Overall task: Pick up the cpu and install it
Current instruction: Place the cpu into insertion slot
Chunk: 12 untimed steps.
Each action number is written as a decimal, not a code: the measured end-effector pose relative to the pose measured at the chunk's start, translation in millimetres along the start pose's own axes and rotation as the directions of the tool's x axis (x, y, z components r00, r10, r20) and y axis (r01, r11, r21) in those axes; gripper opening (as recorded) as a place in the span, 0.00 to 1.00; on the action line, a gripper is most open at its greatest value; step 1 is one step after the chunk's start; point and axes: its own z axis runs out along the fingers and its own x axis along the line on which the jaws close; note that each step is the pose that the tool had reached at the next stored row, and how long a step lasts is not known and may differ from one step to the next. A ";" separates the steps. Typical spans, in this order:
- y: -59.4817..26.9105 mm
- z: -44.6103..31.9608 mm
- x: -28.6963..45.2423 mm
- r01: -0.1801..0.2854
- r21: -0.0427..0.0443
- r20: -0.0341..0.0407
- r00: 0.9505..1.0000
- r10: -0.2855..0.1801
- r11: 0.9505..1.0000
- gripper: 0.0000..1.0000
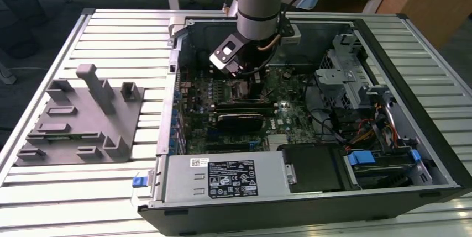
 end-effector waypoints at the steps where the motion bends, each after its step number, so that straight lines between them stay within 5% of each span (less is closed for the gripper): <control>1: 0.0 0.0 0.0 0.000 0.000 0.000 1.000 0.000 1.000 0.55; 12: -0.1 1.5 0.0 0.000 0.000 0.001 1.000 0.000 1.000 0.55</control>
